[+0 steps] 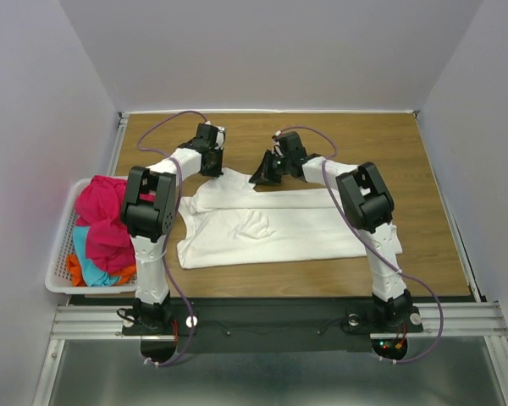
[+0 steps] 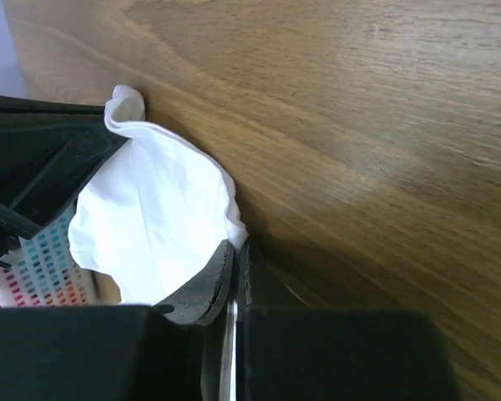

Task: Fold and stack the t-shirts
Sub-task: Fold the tshirt

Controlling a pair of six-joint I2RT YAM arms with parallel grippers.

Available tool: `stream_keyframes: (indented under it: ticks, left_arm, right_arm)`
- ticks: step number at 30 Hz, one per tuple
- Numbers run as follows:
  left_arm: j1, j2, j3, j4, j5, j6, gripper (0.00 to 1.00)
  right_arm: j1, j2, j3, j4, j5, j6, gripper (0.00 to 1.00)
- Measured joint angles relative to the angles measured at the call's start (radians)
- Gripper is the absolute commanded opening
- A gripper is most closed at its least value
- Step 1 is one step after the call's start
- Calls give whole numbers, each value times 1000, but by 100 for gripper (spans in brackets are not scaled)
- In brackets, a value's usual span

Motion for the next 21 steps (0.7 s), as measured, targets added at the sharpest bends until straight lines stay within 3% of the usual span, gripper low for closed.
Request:
stream_keyframes:
  ticks: [6,15,21]
  left_arm:
    - [0,-49,-33,-22,0,-2,5]
    - [-17,-403,-243,-72,59,-74,6]
    - [-35,-527,-379,-113,110,-129,6]
  right_arm:
    - [0,-12,3,-18,-5,-45,1]
    - [15,-206,-122,-39,-74,-134,1]
    - [65,-303,-227,-64,-93,-210,1]
